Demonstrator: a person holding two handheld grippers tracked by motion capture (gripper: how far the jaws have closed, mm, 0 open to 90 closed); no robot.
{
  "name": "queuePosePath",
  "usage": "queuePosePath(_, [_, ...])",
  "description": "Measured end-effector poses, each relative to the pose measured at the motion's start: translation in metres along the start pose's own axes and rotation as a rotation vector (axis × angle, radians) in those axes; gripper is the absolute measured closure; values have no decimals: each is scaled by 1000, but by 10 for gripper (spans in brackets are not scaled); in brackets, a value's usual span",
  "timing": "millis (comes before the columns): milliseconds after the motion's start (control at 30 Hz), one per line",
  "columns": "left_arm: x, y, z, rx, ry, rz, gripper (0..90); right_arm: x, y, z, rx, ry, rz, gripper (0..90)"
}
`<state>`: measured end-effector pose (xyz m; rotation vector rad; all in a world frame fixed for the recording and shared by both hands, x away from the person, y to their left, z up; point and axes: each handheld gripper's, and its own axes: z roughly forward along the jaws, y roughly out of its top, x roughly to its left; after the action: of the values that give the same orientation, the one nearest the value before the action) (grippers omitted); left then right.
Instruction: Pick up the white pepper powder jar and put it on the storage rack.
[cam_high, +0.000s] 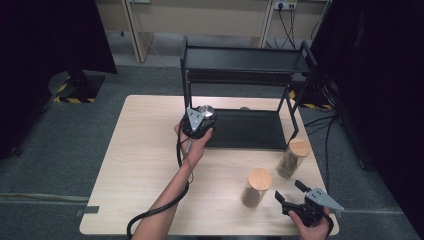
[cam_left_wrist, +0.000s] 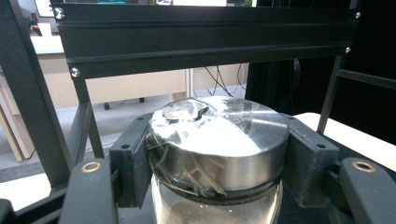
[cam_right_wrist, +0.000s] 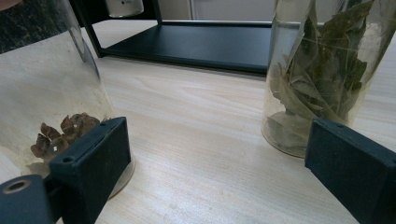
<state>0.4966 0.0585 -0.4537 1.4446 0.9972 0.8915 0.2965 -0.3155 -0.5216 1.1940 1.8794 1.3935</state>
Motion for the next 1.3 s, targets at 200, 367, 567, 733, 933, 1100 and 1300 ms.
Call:
queuePosePath(200, [1,-3,8,11,10,-3,347,0,0,0,0,2,2,71])
queuePosePath(367, [1,-4,13,12,19,5,347,0,0,0,0,3,1,71])
queuePosePath(567, [0,-1,17,11,21,6,348,0,0,0,1,3,1,71])
queuePosePath(733, [-3,1,22,12,20,11,347,0,0,0,0,3,1,71])
queuePosePath(933, [-6,4,26,11,18,10,348,0,0,0,0,5,1,71])
queuePosePath(1100, [-9,5,31,14,14,10,348,0,0,0,1,5,2,71])
queuePosePath(1300, [-13,4,38,20,12,11,347,0,0,0,1,7,2,71])
